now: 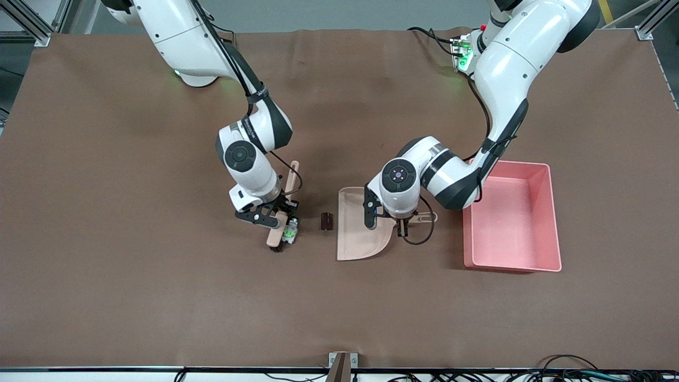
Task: Clean e-waste and dump in bin
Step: 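Sweep the switch and capacitor toward the dustpan with the right gripper's brush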
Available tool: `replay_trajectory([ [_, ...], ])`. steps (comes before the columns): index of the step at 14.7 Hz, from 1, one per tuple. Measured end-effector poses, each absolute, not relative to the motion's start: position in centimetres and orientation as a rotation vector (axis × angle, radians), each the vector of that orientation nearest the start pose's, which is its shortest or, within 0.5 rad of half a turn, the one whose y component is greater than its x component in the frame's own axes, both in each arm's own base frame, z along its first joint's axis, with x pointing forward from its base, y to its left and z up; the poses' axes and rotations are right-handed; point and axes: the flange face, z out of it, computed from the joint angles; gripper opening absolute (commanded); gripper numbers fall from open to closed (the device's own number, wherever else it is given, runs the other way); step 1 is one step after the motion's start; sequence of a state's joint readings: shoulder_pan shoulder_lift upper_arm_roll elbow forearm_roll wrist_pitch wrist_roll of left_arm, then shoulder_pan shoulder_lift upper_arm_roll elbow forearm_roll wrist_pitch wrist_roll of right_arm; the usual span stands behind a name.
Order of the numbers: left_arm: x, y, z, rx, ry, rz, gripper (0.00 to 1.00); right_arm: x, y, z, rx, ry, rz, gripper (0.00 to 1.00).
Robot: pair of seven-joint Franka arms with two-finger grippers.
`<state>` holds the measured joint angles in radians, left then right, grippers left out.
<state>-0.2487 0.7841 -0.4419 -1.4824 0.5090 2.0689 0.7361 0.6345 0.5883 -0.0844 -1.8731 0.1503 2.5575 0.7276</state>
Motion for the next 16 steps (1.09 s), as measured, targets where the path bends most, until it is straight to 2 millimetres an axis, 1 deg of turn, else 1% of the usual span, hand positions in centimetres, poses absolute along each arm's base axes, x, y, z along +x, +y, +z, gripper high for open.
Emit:
replay_trajectory([
  [3,58.9,-38.6,23.1,-2.104,2.169,0.165,0.23,54.6,35.7,20.1,-3.012,0.453,-0.079,0.0],
  [6,58.9,-38.6,23.1,-2.105,2.169,0.165,0.23,54.3,36.9,19.9,-3.01,0.449,-0.081,0.0],
  [13,58.9,-38.6,23.1,-2.105,2.168,0.165,0.23,54.5,37.4,20.1,-3.009,0.464,-0.071,0.0],
  [16,58.9,-38.6,23.1,-2.106,2.168,0.165,0.23,54.3,38.6,20.9,-3.013,0.484,-0.043,0.0],
])
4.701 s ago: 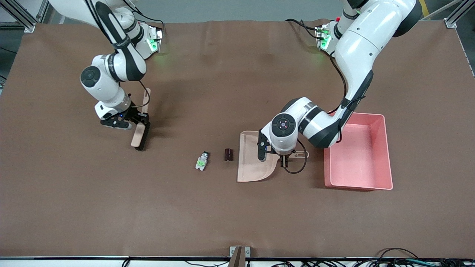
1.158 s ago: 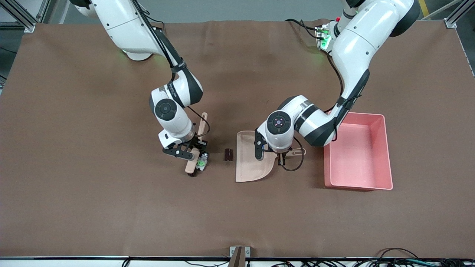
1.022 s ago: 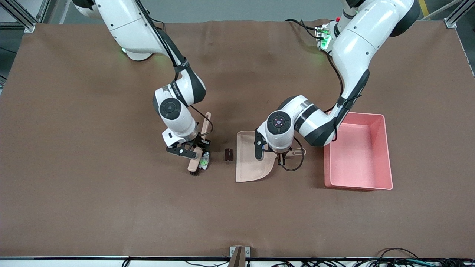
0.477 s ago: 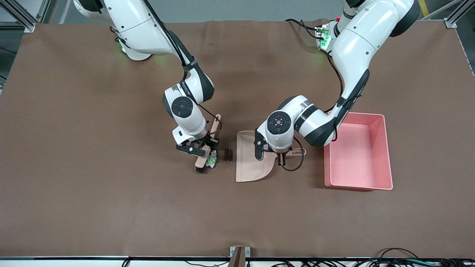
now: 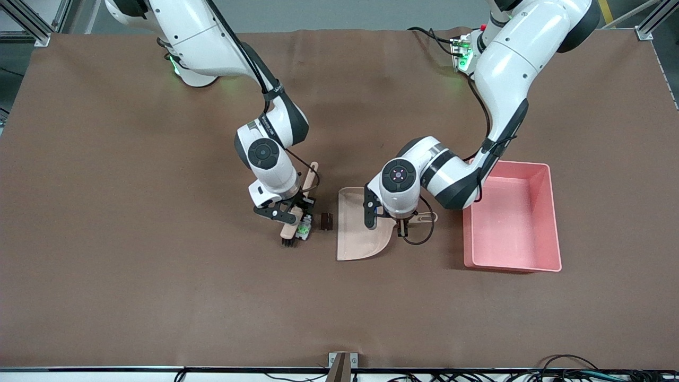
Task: Clean e-waste and dump in bin
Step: 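Sweep the switch and capacitor toward the dustpan with the right gripper's brush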
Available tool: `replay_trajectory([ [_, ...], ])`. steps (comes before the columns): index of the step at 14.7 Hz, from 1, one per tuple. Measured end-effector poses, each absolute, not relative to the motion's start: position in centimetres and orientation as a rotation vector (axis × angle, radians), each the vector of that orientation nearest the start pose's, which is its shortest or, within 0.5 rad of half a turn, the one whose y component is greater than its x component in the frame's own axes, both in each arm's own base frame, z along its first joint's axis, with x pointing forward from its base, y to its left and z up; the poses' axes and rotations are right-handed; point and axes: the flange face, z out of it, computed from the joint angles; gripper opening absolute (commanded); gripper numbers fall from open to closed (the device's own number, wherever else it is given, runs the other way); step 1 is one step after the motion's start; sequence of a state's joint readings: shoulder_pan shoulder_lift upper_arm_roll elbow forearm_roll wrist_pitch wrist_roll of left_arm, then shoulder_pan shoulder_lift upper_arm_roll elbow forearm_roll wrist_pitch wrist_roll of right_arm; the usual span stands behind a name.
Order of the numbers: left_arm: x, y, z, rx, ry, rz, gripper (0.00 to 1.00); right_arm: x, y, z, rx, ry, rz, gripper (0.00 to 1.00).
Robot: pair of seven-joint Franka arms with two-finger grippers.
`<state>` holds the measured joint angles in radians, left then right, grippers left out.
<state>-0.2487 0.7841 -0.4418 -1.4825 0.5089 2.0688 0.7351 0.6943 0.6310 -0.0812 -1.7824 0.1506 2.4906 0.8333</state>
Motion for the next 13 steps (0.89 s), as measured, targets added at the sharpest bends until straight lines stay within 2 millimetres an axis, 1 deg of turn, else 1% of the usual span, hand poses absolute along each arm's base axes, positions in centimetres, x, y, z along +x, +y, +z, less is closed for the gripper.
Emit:
replay_trajectory([
  [3,58.9,-38.6,23.1,-2.106,2.167,0.165,0.23,54.2,39.4,21.4,-3.008,0.488,-0.045,0.0],
  [9,58.9,-38.6,23.0,-2.107,2.166,0.167,0.23,54.2,40.1,21.3,-3.002,0.493,-0.047,0.0],
  [13,59.0,-38.5,23.0,-2.108,2.165,0.169,0.23,54.7,41.4,21.5,-3.003,0.51,-0.031,0.0],
])
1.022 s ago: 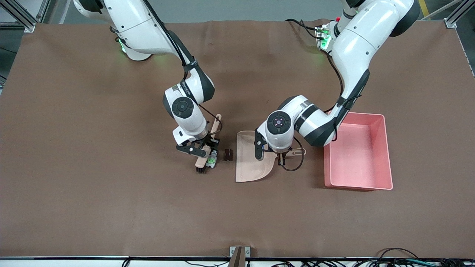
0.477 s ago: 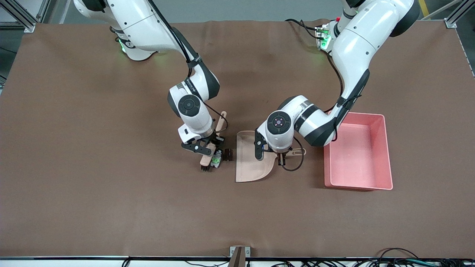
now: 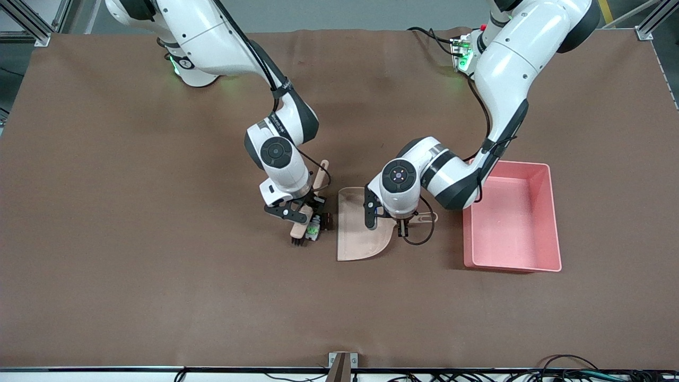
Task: Clean e-waste and dump in bin
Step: 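Sweep the switch and capacitor toward the dustpan with the right gripper's brush, then sweep the dark capacitor into the dustpan with the brush in the right gripper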
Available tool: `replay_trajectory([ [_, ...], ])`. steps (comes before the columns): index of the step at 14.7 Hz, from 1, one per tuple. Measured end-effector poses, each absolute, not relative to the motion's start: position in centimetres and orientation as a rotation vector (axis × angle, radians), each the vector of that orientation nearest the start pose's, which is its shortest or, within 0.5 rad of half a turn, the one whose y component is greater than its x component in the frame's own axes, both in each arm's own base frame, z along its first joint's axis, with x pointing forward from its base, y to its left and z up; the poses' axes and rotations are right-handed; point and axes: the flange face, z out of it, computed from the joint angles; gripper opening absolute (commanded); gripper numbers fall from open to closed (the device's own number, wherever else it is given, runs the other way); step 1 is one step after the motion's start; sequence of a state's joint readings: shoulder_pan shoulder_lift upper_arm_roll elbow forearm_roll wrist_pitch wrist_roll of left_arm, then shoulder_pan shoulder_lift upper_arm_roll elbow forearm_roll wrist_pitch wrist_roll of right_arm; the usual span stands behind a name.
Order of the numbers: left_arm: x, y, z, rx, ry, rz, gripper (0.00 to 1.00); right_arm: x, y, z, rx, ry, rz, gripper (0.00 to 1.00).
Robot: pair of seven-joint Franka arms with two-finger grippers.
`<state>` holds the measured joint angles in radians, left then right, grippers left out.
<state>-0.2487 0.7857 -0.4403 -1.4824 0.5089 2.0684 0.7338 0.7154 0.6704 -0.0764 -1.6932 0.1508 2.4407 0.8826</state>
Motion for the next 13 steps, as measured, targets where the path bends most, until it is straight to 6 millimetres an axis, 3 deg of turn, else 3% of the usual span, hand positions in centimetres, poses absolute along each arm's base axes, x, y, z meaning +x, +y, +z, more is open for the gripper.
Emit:
replay_trajectory([
  [13,59.0,-38.5,22.9,-2.11,2.163,0.17,0.22,55.1,44.1,21.6,-2.994,0.556,-0.019,0.0],
])
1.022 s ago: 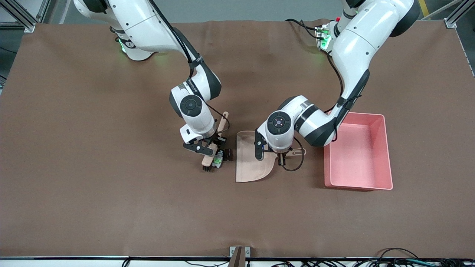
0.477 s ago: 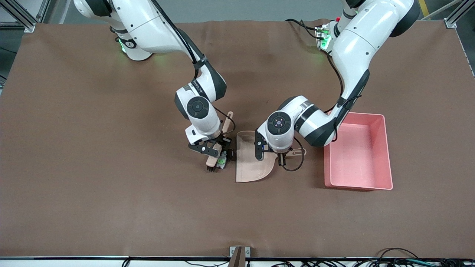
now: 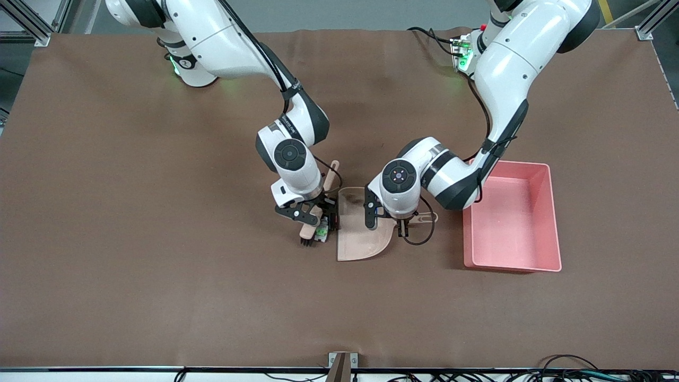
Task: Clean e-waste and dump in bin
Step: 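Sweep the dark capacitor into the dustpan with the brush in the right gripper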
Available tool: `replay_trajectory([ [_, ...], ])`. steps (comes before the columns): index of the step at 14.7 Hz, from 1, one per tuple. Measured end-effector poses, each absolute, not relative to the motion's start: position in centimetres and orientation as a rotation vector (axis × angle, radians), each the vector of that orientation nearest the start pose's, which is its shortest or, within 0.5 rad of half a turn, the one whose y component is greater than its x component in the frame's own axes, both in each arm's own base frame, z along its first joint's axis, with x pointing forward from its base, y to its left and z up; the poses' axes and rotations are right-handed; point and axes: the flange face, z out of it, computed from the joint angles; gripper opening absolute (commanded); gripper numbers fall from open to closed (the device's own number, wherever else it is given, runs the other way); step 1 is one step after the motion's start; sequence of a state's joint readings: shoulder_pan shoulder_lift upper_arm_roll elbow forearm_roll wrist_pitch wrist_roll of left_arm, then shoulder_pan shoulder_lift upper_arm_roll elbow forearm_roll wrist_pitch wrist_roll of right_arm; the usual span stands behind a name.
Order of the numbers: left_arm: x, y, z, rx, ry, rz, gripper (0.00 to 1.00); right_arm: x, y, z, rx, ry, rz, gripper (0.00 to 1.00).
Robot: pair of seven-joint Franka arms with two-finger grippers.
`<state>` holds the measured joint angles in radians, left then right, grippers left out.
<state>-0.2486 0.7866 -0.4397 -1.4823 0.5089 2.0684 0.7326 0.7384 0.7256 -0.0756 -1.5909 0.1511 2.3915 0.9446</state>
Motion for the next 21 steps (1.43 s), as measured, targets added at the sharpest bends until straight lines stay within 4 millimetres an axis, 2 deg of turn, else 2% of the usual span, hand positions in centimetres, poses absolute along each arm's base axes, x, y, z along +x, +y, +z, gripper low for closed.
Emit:
replay_trajectory([
  [21,58.9,-38.5,22.9,-2.121,2.151,0.173,0.22,55.2,47.9,21.5,-2.969,0.55,0.006,0.0],
])
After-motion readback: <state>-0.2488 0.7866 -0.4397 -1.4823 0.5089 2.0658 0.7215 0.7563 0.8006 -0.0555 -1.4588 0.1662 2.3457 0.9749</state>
